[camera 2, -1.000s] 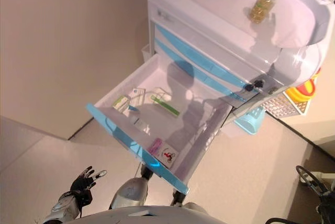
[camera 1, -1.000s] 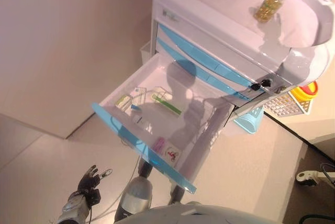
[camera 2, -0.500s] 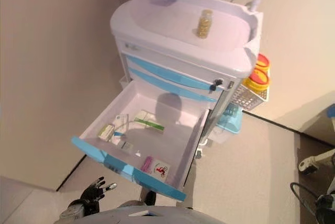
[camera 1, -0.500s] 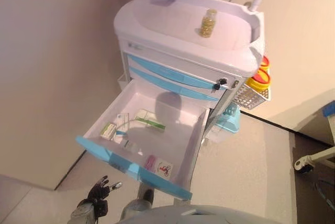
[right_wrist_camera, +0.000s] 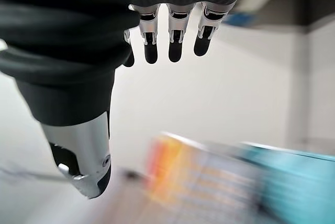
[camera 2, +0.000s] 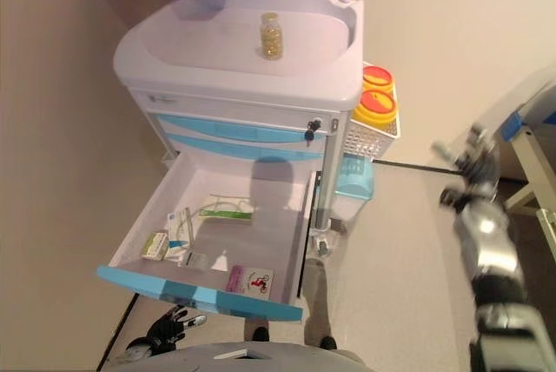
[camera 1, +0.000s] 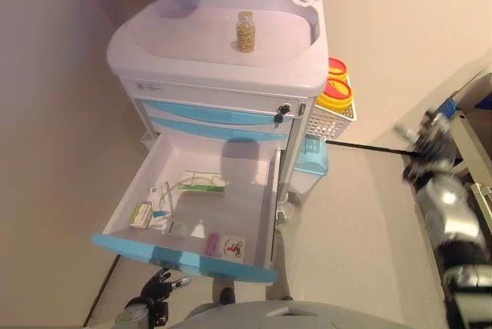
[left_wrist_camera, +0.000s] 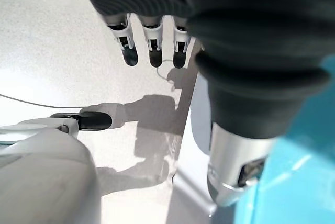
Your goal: Open the drawer and pick up the medicine
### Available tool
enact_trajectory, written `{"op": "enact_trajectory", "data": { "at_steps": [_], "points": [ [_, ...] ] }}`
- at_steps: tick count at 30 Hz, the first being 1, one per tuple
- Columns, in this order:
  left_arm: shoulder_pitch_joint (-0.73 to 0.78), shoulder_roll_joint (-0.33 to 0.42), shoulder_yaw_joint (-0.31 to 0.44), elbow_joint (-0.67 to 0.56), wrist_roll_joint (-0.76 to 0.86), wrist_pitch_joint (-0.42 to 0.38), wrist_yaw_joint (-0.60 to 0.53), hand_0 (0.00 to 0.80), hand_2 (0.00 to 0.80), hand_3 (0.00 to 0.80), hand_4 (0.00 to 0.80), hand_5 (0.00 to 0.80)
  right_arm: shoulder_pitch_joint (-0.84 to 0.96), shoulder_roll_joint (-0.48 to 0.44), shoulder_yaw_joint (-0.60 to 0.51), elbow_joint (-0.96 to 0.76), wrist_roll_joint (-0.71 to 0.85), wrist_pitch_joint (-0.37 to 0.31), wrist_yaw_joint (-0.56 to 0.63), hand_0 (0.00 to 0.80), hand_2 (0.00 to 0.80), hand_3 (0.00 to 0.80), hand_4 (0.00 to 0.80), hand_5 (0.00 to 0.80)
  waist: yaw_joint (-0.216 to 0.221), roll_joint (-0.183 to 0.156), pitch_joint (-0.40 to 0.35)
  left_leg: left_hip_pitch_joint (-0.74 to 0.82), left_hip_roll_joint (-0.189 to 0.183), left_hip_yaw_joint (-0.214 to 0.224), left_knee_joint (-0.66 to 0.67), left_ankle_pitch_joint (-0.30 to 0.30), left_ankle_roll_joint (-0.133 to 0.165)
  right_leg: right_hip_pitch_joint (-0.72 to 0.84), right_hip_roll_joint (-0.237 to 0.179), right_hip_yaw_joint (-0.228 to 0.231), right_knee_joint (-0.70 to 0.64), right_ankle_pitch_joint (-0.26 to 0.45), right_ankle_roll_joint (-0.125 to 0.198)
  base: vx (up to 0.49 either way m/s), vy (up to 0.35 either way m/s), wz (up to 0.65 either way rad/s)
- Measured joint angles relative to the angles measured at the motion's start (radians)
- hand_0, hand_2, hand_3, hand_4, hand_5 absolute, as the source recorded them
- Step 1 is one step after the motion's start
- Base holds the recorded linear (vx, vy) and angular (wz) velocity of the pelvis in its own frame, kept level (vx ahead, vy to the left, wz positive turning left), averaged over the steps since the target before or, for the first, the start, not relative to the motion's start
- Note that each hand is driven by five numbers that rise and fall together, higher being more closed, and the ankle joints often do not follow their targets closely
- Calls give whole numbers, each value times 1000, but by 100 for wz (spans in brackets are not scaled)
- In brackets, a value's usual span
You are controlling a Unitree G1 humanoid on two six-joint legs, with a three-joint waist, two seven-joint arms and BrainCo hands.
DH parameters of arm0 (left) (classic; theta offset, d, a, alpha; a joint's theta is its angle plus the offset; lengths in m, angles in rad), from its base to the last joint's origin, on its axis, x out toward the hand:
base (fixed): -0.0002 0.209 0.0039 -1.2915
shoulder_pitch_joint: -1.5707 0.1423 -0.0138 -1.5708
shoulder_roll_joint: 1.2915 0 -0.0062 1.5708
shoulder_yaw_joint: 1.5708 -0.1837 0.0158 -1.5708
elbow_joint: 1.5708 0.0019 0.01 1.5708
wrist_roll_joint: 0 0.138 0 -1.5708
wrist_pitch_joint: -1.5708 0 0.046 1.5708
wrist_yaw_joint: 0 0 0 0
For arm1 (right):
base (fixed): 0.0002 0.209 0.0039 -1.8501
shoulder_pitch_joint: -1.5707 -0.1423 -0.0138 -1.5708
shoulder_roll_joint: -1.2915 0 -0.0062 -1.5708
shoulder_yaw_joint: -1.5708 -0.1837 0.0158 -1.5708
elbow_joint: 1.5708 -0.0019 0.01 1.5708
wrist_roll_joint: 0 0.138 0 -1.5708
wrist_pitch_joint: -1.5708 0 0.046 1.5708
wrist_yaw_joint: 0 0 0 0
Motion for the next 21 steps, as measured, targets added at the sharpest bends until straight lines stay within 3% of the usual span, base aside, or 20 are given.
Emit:
{"op": "enact_trajectory", "data": {
  "at_steps": [5,9,12,21],
  "points": [
    [4,-1,15,4,0,-20,15,0,0,0,0,0,127,105,80,207,-107,-39,25,0,0,0,0,0,-57,-25,33,18,11,37,0,-13,-6,3,4,19,0,4,-3,-25,-9,-27],
    [-27,-22,11,51,15,-39,24,0,0,0,0,0,128,177,148,522,-227,-66,26,0,0,0,0,0,-62,-26,32,33,14,52,0,-24,-12,6,4,19,0,8,-2,-6,12,-15],
    [-37,-32,9,60,39,-61,29,0,0,0,0,0,128,223,178,641,-283,-76,44,0,0,0,0,0,-59,-15,32,37,15,55,0,-23,-10,8,6,21,0,8,-2,1,6,-2],
    [-40,-46,-3,86,117,-107,40,0,0,0,0,0,126,244,219,738,-374,-85,65,0,0,0,0,0,-57,31,11,49,20,55,0,-31,-13,19,11,25,0,7,-3,60,16,-1]
  ]
}}
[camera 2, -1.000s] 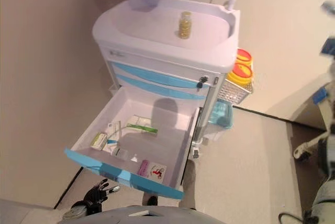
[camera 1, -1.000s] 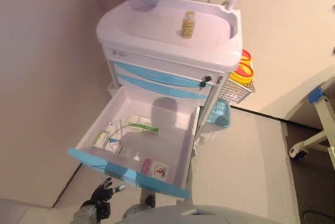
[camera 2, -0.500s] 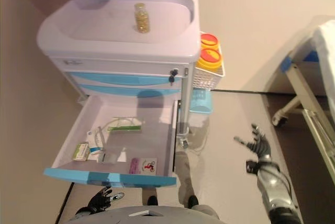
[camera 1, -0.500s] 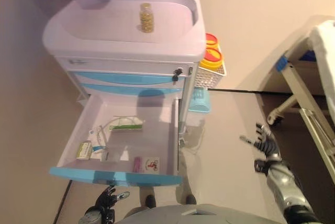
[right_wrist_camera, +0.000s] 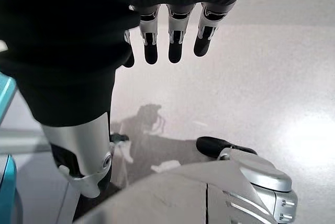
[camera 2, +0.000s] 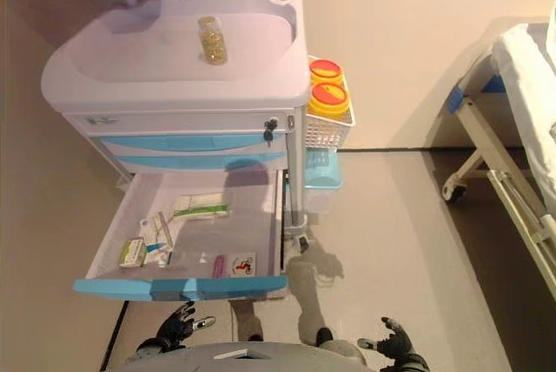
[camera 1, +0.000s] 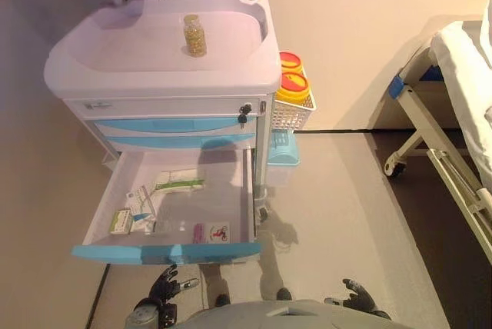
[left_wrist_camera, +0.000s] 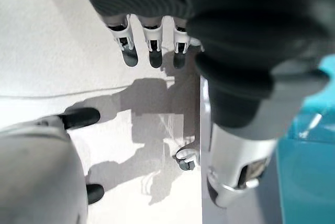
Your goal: Open the drawer and pick up the medicine
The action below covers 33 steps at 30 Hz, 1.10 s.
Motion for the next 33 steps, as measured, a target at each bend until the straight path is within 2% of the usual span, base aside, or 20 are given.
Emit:
{"op": "enact_trajectory", "data": {
  "at_steps": [4,7,10,14,18,24,28,33],
  "points": [
    [1,9,-47,-2,23,-18,18,0,0,0,0,0,-7,-30,38,-20,-15,-19,1,0,0,0,0,0,1,9,2,-5,-1,0,1,0,0,-8,0,6,5,0,-1,17,54,-3],
    [-33,19,-100,-11,18,-38,38,0,0,0,0,0,-50,-69,94,-45,-15,-22,-3,0,0,0,0,0,13,19,23,-71,-7,-4,8,17,4,-108,0,24,56,1,-1,-210,87,-24],
    [-148,43,-126,-28,-2,-60,70,0,0,0,0,0,-144,-102,119,-56,-12,-27,-13,0,0,0,0,0,11,25,140,-163,-15,-15,51,30,13,-206,-4,23,124,1,0,-156,56,1],
    [-245,93,-127,-92,-2,-62,127,0,0,0,0,0,-231,-107,138,-81,-11,-21,-26,0,0,0,0,0,14,4,261,-254,-17,-9,108,29,15,-313,-5,32,204,-3,2,-47,38,-3],
    [-309,138,-127,-131,1,-58,157,0,0,0,0,0,-259,-118,137,-161,-10,7,-31,0,0,0,0,0,9,-5,340,-310,-20,-2,142,28,16,-385,-2,57,255,-6,1,36,47,-16],
    [-360,212,-137,-175,3,-53,195,0,0,0,0,0,-258,-169,134,-199,10,23,-39,0,0,0,0,0,-6,-17,384,-360,-19,29,195,9,21,-447,5,101,292,-9,-2,41,61,-18],
    [-443,279,-137,-176,3,-35,208,0,0,0,0,0,-258,-184,134,-217,17,24,-43,0,0,0,0,0,-20,-40,405,-417,-17,39,295,-38,21,-496,14,132,348,-18,1,60,62,-22],
    [-607,363,-138,-176,2,-12,216,0,0,0,0,0,-257,-199,135,-250,17,26,-49,0,0,0,0,0,-56,-54,419,-527,-14,36,458,-99,29,-586,18,142,463,-51,5,31,60,-5]
  ]
}}
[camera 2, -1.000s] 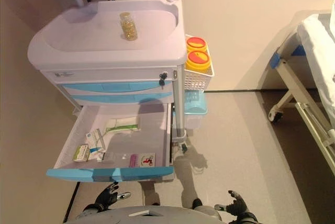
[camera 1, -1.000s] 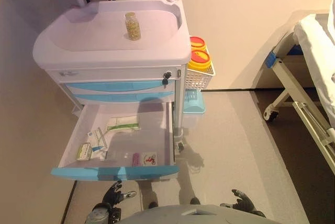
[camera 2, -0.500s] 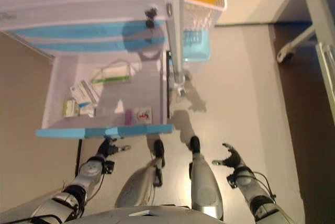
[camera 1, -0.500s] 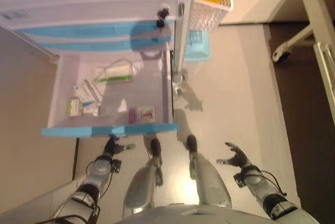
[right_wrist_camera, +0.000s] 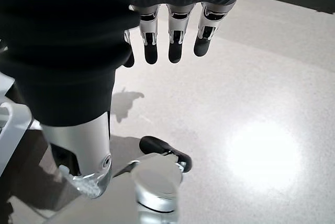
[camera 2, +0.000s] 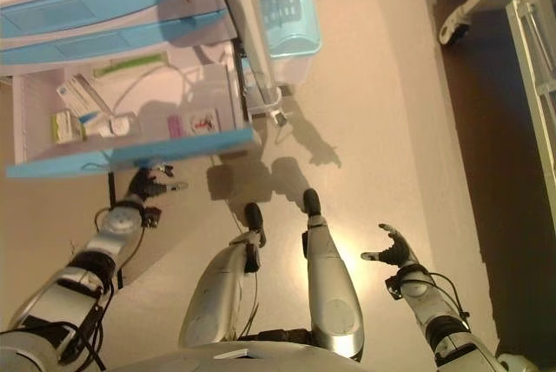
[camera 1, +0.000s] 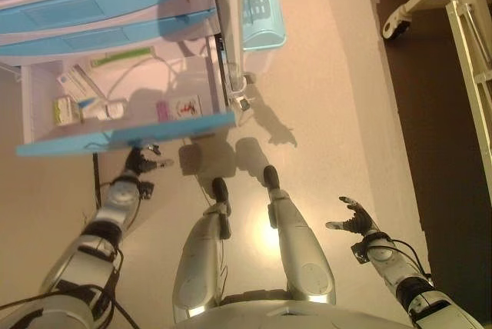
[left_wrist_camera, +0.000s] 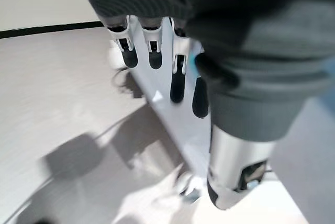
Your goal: Open the drawer and pick up the medicine
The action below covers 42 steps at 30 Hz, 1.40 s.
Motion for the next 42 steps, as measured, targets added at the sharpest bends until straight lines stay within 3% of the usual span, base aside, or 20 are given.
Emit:
{"op": "enact_trajectory", "data": {
  "at_steps": [6,12,24,32,38,42],
  "points": [
    [-250,69,-23,30,-15,44,61,0,0,0,0,0,0,-34,36,-41,1,-1,-15,0,0,0,0,0,-37,-13,10,-169,2,-37,218,-77,14,-133,22,20,136,-24,16,33,60,-11],
    [-449,71,-27,143,-83,58,98,0,0,0,0,0,9,-36,50,-27,-1,-7,-27,0,0,0,0,0,-66,-18,9,-283,14,-54,384,-134,23,-234,37,21,269,-58,26,38,5,-6],
    [-512,117,-26,178,-148,65,140,0,0,0,0,0,12,-37,77,-39,-1,-3,-41,0,0,0,0,0,-90,-39,-4,-296,15,-69,386,-135,20,-240,52,23,261,-57,25,8,-2,-1],
    [-514,118,-27,177,-160,65,166,0,0,0,0,0,11,-33,93,-44,-1,-5,-42,0,0,0,0,0,-78,-48,-10,-297,17,-72,375,-141,18,-232,53,21,233,-54,22,-18,-55,-1],
    [-483,124,-27,171,-183,67,46,0,0,0,0,0,6,-14,104,-46,-2,-12,-44,0,0,0,0,0,-63,-50,-18,-243,13,-72,328,-132,18,-176,45,15,190,-45,14,-63,-74,4],
    [-374,133,-11,104,-224,63,-55,0,0,0,0,0,6,0,97,-38,-3,-13,-47,0,0,0,0,0,-45,-46,-23,-144,-2,-66,245,-117,16,-93,18,12,141,-45,14,21,-55,3]
  ]
}}
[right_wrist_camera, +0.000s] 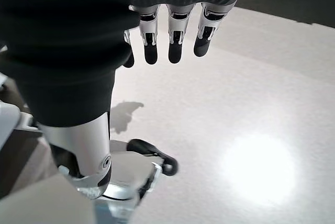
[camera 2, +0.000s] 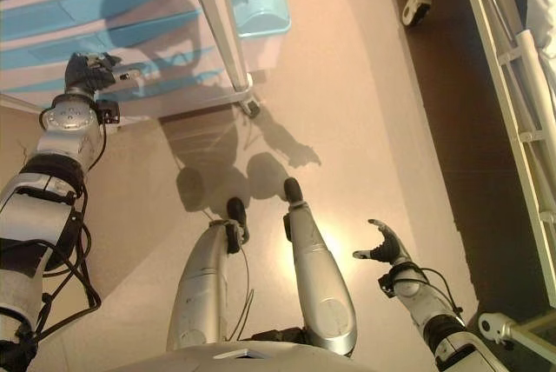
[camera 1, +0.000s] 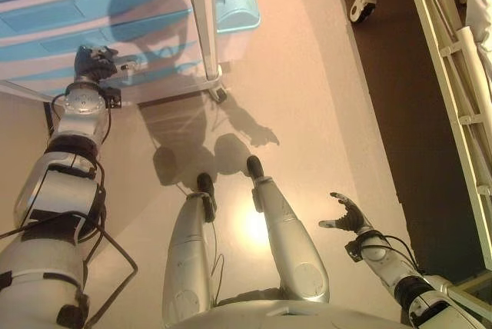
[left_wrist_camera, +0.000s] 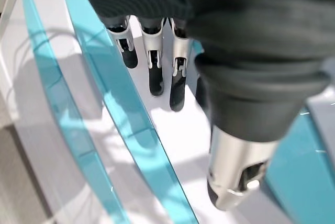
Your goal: Open the drawer and pick up the medicine
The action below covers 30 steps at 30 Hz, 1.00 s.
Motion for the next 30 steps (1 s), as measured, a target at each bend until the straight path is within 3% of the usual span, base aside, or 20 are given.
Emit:
{"op": "enact_trajectory", "data": {
  "at_steps": [5,8,12,17,21,24,30],
  "points": [
    [260,-31,99,-66,-69,-11,-117,0,0,0,0,0,35,31,-34,41,-19,7,7,0,0,0,0,0,25,48,-89,143,-7,-9,-153,41,-5,135,-30,-49,-123,17,-10,33,-96,9],
    [442,-126,144,-85,-71,-28,-152,0,0,0,0,0,69,44,-49,116,-49,10,20,0,0,0,0,0,54,95,-163,290,-19,-30,-295,72,-12,273,-45,-79,-224,19,-15,79,-87,27],
    [661,-266,233,-82,-73,-25,-166,0,0,0,0,0,100,91,-84,174,-88,21,45,0,0,0,0,0,95,131,-259,480,-20,-54,-478,124,-23,441,-47,-115,-346,20,-21,38,-82,22],
    [806,-378,225,48,31,-2,-203,0,0,0,0,0,93,129,-99,213,-100,36,105,0,0,0,0,0,125,128,-345,585,-16,-101,-553,142,-30,572,-43,-166,-427,16,-29,-16,-51,30],
    [923,-445,220,121,50,25,-258,0,0,0,0,0,87,164,-158,285,2,36,192,0,0,0,0,0,148,113,-411,631,-16,-111,-601,155,-31,624,-41,-187,-472,18,-31,-7,-21,16],
    [991,-485,203,124,64,39,-311,0,0,0,0,0,104,188,-200,329,63,41,246,0,0,0,0,0,177,112,-425,649,-16,-127,-628,160,-32,647,-41,-204,-478,18,-32,-9,-26,15],
    [1001,-534,174,151,92,61,-349,0,0,0,0,0,120,219,-215,363,83,74,266,0,0,0,0,0,179,112,-440,654,-7,-135,-664,195,-40,658,-40,-237,-491,21,-37,-9,-60,25]
  ]
}}
